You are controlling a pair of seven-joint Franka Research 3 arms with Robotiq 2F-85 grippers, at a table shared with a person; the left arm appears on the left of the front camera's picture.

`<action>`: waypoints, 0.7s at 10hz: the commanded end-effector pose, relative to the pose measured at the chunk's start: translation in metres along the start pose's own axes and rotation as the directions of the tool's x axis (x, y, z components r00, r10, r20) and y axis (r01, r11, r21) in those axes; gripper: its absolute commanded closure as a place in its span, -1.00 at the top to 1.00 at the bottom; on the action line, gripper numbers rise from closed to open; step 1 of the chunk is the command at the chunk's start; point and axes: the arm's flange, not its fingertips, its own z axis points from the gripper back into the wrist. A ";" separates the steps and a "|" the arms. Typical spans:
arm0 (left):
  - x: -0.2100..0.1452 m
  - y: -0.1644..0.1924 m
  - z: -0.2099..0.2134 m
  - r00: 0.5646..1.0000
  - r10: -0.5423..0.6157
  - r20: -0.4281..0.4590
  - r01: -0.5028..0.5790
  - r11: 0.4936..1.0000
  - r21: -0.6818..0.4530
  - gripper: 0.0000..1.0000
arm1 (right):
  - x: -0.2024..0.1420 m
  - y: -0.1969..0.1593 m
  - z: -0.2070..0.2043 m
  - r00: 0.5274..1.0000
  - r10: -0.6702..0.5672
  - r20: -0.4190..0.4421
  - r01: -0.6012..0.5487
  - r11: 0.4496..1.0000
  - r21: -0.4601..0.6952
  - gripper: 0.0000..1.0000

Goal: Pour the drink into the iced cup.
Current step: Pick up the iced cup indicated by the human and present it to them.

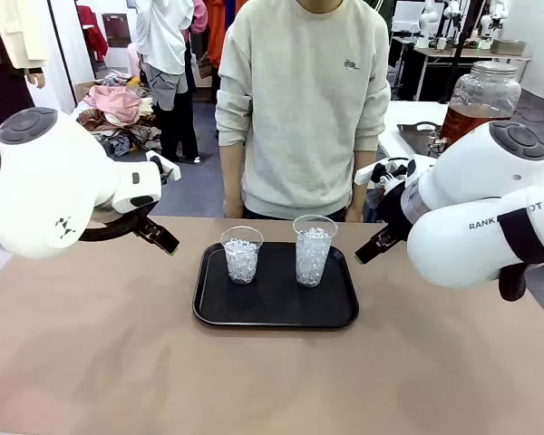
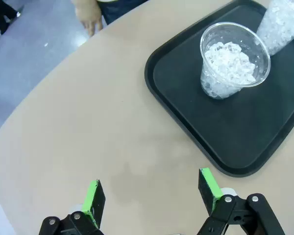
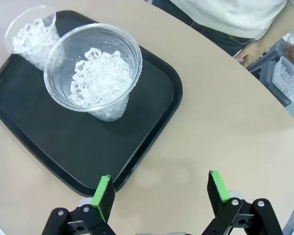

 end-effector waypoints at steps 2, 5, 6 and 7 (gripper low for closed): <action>0.001 0.001 0.000 1.000 0.003 0.010 -0.003 1.000 -0.002 1.00 | 0.001 0.000 0.001 1.000 -0.001 0.007 0.001 1.000 -0.001 1.00; 0.001 0.001 0.000 1.000 0.003 0.010 -0.003 1.000 -0.002 1.00 | 0.001 0.000 0.001 1.000 -0.001 0.007 0.001 1.000 -0.001 1.00; 0.001 0.001 0.000 1.000 0.003 0.010 -0.003 1.000 -0.002 1.00 | 0.001 0.000 0.001 1.000 -0.001 0.007 0.001 1.000 -0.001 1.00; 0.001 0.001 0.000 1.000 0.003 0.010 -0.003 1.000 -0.002 1.00 | 0.001 0.000 0.001 1.000 -0.001 0.007 0.001 1.000 -0.001 1.00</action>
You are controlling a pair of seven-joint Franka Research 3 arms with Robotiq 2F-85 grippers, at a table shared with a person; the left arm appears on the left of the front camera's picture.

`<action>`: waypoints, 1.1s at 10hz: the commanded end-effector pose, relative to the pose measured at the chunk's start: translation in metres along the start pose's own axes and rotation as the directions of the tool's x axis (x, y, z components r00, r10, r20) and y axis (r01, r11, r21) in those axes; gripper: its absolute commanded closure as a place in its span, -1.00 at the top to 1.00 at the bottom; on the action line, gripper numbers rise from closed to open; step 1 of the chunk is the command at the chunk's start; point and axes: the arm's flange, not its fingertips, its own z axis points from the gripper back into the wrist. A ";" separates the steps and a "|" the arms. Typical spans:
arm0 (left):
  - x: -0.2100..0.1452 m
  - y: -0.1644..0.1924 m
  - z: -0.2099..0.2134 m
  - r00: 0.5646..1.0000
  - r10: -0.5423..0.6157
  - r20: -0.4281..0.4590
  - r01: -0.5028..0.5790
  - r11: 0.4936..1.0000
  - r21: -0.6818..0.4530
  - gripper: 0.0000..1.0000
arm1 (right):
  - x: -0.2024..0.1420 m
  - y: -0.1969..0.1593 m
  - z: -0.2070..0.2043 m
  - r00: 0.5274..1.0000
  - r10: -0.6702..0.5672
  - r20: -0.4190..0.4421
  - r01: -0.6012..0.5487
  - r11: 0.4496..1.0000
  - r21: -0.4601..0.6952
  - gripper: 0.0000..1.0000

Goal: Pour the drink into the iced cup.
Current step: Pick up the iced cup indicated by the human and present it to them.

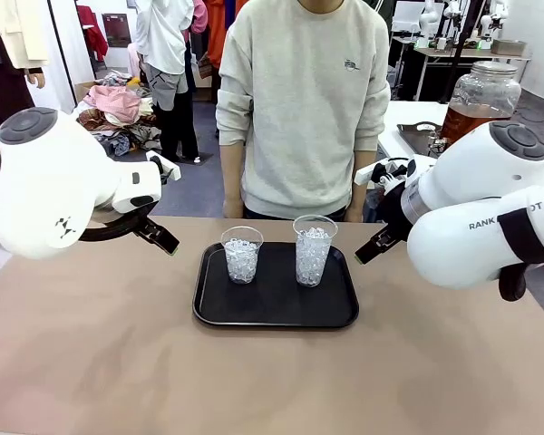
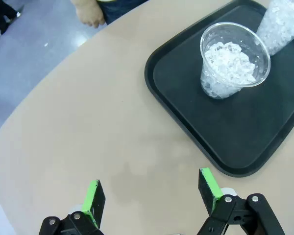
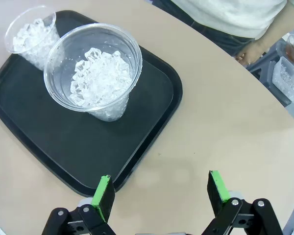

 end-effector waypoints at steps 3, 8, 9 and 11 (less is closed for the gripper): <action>0.006 0.000 0.011 1.000 -0.015 0.027 0.014 1.000 0.003 1.00 | 0.005 -0.004 0.009 1.000 -0.003 -0.006 0.003 1.000 0.025 1.00; 0.036 0.023 0.066 0.991 0.115 0.061 -0.103 0.979 -0.175 1.00 | 0.019 -0.046 0.073 0.978 -0.188 -0.092 0.205 0.950 0.235 1.00; 0.038 0.030 0.070 0.986 0.163 0.043 -0.151 0.966 -0.208 1.00 | 0.020 -0.057 0.080 0.965 -0.237 -0.109 0.259 0.927 0.270 1.00; 0.036 0.046 0.070 0.969 0.248 -0.022 -0.242 0.918 -0.315 1.00 | 0.019 -0.079 0.085 0.928 -0.328 -0.174 0.371 0.850 0.375 1.00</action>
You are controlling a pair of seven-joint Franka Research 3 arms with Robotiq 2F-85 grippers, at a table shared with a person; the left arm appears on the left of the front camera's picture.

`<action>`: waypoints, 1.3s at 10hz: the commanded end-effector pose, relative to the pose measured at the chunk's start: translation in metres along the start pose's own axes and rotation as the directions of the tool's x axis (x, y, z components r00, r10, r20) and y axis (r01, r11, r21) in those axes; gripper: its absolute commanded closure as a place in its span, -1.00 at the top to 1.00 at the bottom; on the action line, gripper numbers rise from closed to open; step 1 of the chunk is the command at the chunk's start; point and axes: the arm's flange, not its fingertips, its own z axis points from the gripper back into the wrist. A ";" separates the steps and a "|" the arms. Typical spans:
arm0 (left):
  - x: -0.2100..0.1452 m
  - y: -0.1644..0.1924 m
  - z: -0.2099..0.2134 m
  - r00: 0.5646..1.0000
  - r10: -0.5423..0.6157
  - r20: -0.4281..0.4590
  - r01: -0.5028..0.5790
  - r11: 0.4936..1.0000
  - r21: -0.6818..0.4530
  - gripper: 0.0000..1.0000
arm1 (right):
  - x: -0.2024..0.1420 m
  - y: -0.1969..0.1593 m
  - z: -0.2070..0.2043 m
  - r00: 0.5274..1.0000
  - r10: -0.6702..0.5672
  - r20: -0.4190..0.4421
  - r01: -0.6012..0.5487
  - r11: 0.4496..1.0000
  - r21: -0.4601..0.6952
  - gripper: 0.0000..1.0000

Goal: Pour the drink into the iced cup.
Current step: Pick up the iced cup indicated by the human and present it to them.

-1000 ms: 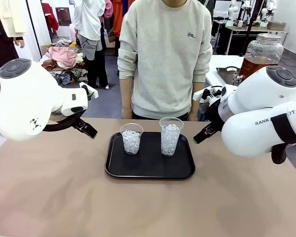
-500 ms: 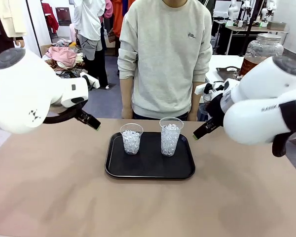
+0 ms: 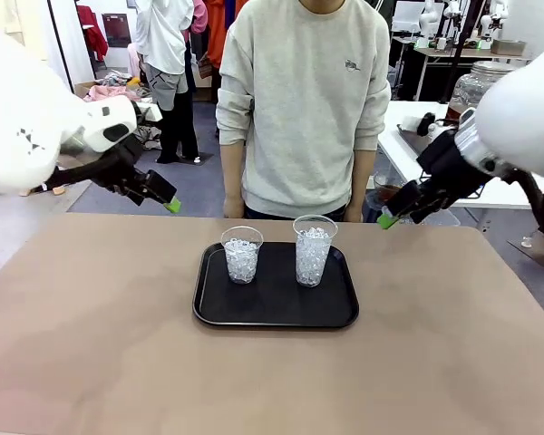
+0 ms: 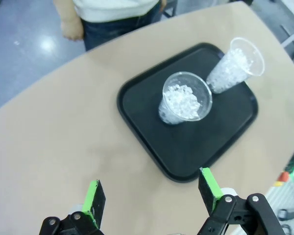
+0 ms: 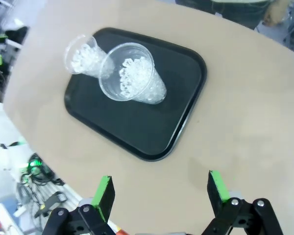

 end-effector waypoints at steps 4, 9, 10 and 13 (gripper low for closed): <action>0.005 0.037 -0.006 0.988 0.113 -0.107 -0.127 0.983 -0.134 1.00 | 0.016 -0.031 -0.006 0.994 -0.099 -0.040 0.104 0.986 0.130 1.00; -0.003 0.031 -0.005 0.987 0.126 -0.101 -0.138 0.982 -0.131 1.00 | 0.006 -0.031 -0.003 0.990 -0.134 -0.045 0.138 0.984 0.116 1.00; -0.001 0.031 -0.007 0.985 0.129 -0.112 -0.141 0.984 -0.107 1.00 | 0.008 -0.032 -0.006 0.990 -0.130 -0.053 0.134 0.987 0.089 1.00; 0.018 0.063 0.005 0.951 0.289 -0.111 -0.308 0.917 -0.252 1.00 | 0.039 -0.047 0.009 0.925 -0.353 -0.137 0.378 0.882 0.280 1.00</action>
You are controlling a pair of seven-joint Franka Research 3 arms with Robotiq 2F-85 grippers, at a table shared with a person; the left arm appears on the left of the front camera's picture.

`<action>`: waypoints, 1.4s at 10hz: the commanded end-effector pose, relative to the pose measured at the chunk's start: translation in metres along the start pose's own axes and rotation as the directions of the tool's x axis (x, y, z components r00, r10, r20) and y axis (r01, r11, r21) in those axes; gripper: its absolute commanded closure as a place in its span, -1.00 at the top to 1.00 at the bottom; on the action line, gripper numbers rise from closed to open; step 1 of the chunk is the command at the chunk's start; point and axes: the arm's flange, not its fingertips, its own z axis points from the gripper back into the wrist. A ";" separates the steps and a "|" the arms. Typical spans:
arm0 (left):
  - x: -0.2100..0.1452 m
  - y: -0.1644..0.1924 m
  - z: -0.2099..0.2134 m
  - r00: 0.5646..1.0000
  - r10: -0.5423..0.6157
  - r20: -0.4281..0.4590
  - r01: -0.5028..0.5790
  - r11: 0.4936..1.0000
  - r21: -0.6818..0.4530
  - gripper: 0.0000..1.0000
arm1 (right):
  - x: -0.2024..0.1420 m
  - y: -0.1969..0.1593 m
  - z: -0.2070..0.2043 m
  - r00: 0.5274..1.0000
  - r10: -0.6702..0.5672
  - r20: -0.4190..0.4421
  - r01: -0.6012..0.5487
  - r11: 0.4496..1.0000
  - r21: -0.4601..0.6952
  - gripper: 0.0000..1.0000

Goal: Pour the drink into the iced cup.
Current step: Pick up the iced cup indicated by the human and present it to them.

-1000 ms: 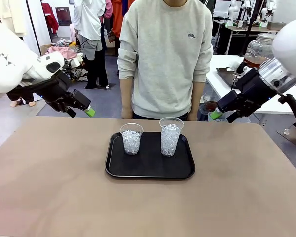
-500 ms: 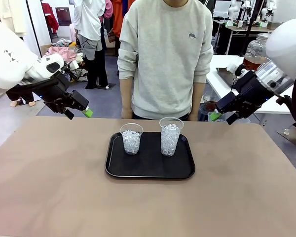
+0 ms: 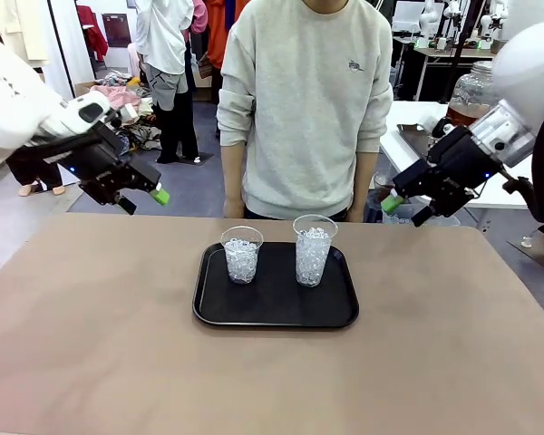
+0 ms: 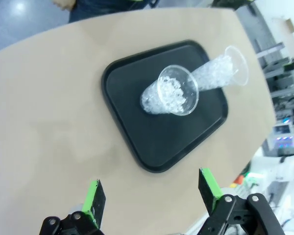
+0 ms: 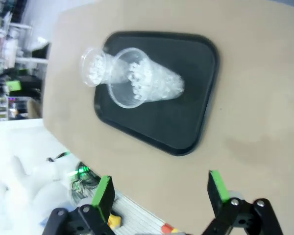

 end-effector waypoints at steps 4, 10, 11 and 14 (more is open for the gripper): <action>0.020 0.045 0.016 0.975 0.220 -0.042 -0.223 0.936 -0.271 1.00 | 0.031 -0.037 0.033 0.960 -0.250 -0.123 0.277 0.899 0.339 1.00; 0.017 0.089 -0.012 0.929 0.350 -0.120 -0.359 0.777 -0.517 1.00 | 0.031 -0.093 0.007 0.932 -0.296 -0.211 0.363 0.745 0.560 1.00; 0.017 0.092 -0.018 0.927 0.347 -0.143 -0.367 0.762 -0.533 1.00 | 0.030 -0.098 0.001 0.940 -0.278 -0.201 0.342 0.741 0.578 1.00; 0.018 0.099 -0.038 0.930 0.316 -0.187 -0.365 0.738 -0.568 1.00 | 0.028 -0.108 -0.017 0.965 -0.219 -0.143 0.261 0.759 0.597 1.00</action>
